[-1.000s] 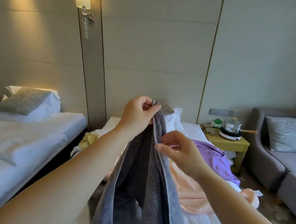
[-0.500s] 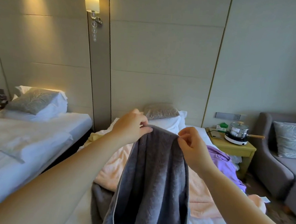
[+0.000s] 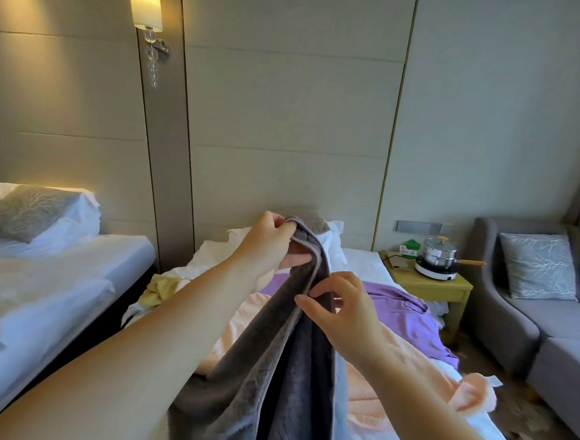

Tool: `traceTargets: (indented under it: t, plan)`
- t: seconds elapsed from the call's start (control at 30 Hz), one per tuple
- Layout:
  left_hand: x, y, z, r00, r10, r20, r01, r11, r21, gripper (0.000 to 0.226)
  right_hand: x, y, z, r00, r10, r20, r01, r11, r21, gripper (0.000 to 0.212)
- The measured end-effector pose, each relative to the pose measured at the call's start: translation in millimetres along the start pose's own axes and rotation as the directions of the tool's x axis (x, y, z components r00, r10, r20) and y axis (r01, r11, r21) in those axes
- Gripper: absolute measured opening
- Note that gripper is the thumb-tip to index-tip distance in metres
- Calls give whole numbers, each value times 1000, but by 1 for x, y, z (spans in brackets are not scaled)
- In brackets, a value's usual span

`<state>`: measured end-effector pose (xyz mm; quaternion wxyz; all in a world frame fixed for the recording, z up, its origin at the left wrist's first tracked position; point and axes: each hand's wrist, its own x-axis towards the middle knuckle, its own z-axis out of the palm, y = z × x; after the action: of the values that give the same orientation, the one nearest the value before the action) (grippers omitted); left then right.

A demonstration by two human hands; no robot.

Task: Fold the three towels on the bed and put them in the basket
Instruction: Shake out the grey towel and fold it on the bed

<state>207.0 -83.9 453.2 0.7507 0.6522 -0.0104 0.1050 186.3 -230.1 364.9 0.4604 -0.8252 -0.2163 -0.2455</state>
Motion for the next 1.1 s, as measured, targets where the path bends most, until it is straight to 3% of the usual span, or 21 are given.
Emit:
traceTargets:
  t: [0.1, 0.2, 0.37, 0.57, 0.7, 0.73, 0.77, 0.8, 0.83, 0.93, 1.0, 1.1]
  plan:
    - [-1, 11, 6, 999, 39, 36, -31, 978, -207, 5, -1, 0, 8, 1000, 13, -12, -14, 997, -82, 33]
    - [-3, 27, 11, 995, 103, 17, -93, 945, -313, 6, 4, -2, 10, 999, 21, -31, -26, 988, -151, 17]
    - [0, 61, -9, 960, 236, -153, -270, 924, -271, 7, 18, -13, -17, 998, 52, -48, -55, 997, -57, 19]
    - [3, 85, -35, 874, 413, -255, -440, 896, -56, 12, 41, -45, -55, 991, -16, -135, 23, 998, 53, 10]
    - [4, 68, -45, 902, 343, -262, -347, 937, 33, 9, 36, -40, -55, 994, 96, -56, -84, 979, 185, 10]
    - [4, 60, -48, 914, 317, -254, -278, 944, 176, 5, 34, -38, -54, 991, 129, -35, -118, 965, 234, 10]
    - [3, 49, -52, 912, 326, -247, -207, 889, 408, 14, 32, -36, -53, 988, 153, -8, -145, 951, 274, 9]
    - [1, 37, -55, 904, 370, -214, -166, 766, 621, 29, 30, -36, -52, 986, 163, 28, -164, 942, 294, 8]
    - [-4, 25, -55, 891, 438, -120, -214, 637, 741, 45, 29, -36, -51, 984, 161, 77, -176, 940, 293, 7]
    - [-29, 0, -38, 825, 433, 363, -547, 452, 705, 81, 25, -37, -47, 964, 122, 236, -181, 951, 249, 5]
    - [-34, -10, -27, 782, 323, 534, -623, 356, 697, 70, 23, -37, -48, 955, 104, 277, -171, 959, 228, 4]
    - [-30, -15, -22, 782, 157, 603, -613, 373, 697, 26, 16, -31, -55, 951, 109, 289, -187, 948, 257, 1]
